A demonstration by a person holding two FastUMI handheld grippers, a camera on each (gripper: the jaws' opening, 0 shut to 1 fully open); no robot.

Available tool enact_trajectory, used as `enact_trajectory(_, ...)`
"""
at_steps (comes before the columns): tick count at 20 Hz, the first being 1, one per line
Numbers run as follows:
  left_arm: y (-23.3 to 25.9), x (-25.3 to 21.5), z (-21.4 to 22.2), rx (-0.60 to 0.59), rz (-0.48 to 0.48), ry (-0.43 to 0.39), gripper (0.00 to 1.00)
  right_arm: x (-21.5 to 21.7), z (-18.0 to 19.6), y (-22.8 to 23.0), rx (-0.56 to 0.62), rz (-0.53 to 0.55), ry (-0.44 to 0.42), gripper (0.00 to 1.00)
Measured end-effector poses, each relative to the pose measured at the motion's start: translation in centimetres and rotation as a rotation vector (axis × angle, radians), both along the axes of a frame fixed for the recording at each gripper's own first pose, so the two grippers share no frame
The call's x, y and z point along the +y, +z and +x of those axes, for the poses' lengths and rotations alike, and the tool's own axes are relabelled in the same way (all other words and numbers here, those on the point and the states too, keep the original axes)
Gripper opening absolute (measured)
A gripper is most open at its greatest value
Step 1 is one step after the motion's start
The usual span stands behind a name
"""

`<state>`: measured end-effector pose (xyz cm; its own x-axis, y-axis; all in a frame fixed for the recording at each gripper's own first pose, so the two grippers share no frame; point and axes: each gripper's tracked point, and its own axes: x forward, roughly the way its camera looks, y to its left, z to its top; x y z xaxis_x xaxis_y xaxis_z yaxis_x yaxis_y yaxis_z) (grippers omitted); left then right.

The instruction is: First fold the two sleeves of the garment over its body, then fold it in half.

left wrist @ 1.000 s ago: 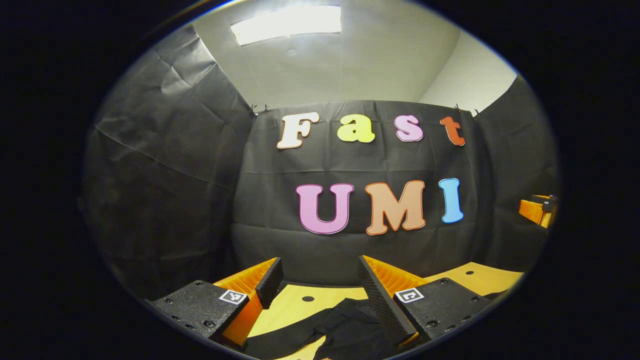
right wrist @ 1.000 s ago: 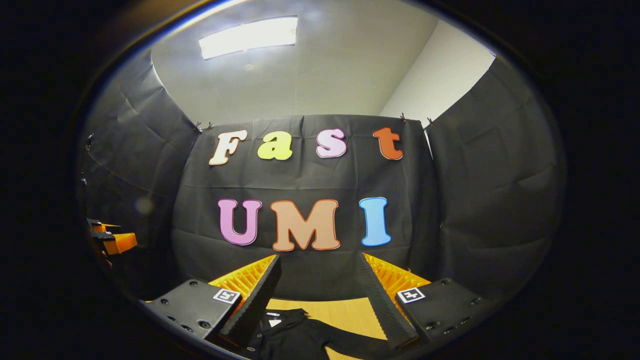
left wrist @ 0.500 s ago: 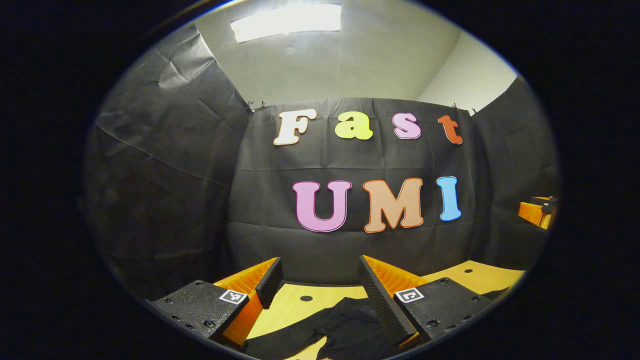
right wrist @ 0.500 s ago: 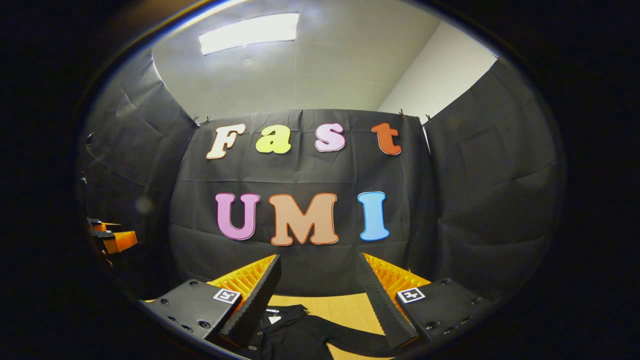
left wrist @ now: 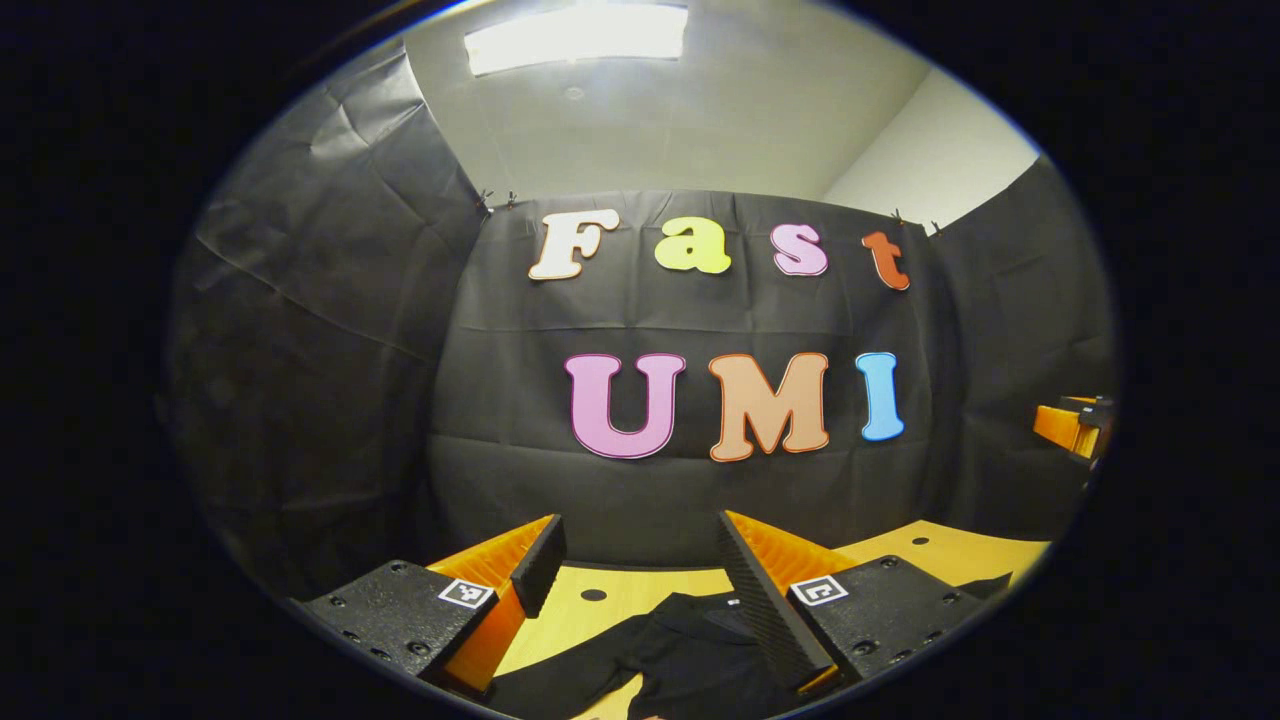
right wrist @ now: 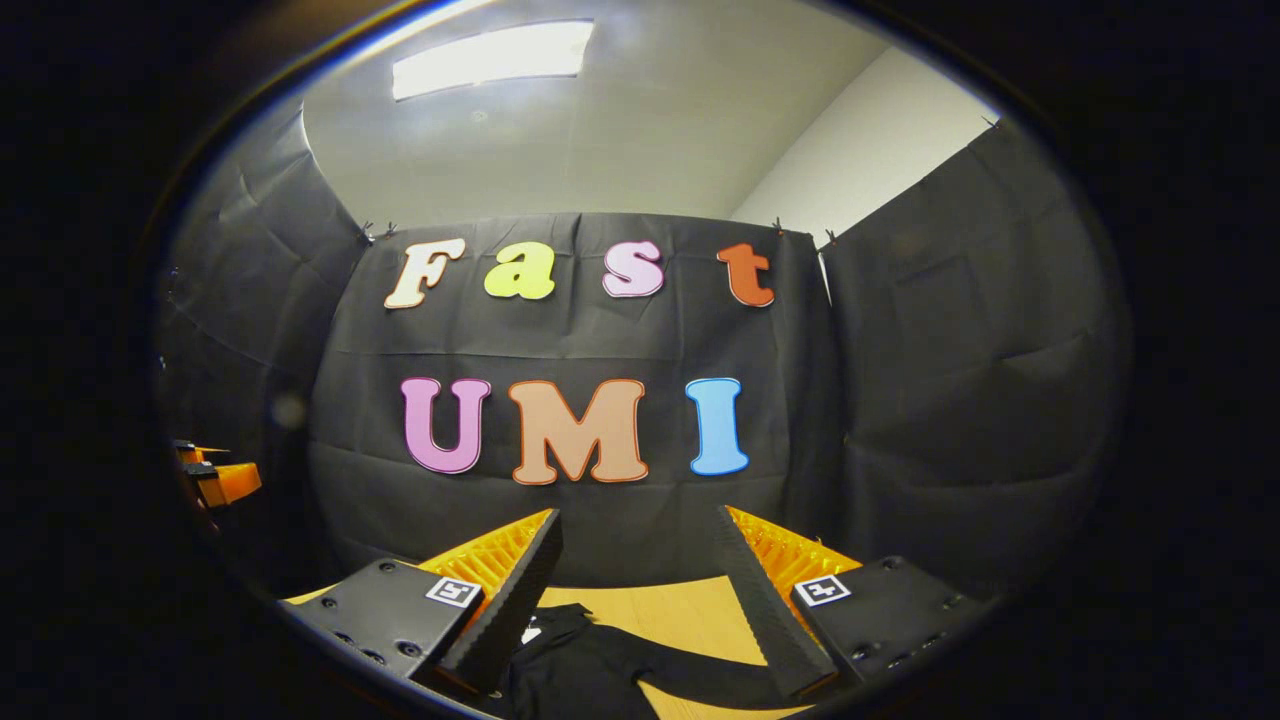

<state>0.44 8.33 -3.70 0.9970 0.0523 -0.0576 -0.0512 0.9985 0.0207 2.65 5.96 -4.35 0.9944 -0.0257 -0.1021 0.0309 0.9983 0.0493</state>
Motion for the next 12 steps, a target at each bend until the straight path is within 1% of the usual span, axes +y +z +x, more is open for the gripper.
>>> enact_trajectory(2, 0.2, 0.1, 0.3, -0.01, -0.002, 0.015, 0.92, -0.4, 0.2, -0.4, 0.003, -0.005, -0.003, 0.99)
enact_trajectory(3, 0.3, 0.2, 0.3, -0.013, -0.005, 0.023, 0.93, -0.9, 0.4, -0.6, 0.011, -0.012, -0.008, 0.97)
enact_trajectory(4, 0.2, -0.2, 0.5, -0.01, -0.007, 0.022, 0.93, -1.6, 0.5, -0.7, 0.014, -0.016, -0.011, 0.99)
enact_trajectory(5, 0.1, -0.6, 0.7, -0.005, -0.006, 0.021, 0.92, -2.1, 0.6, -0.6, 0.011, -0.015, -0.014, 0.98)
enact_trajectory(8, 0.7, -1.5, 1.1, -0.018, 0.007, 0.022, 0.93, -2.9, 1.8, -0.7, 0.005, -0.018, -0.009, 0.97)
enact_trajectory(10, 0.9, -2.3, 1.5, -0.028, 0.012, 0.015, 0.92, -4.2, 2.6, -1.7, 0.031, -0.021, -0.018, 0.99)
enact_trajectory(12, 1.0, -2.9, 1.8, -0.031, 0.019, 0.015, 0.92, -5.5, 3.5, -2.8, 0.061, -0.018, -0.031, 0.98)
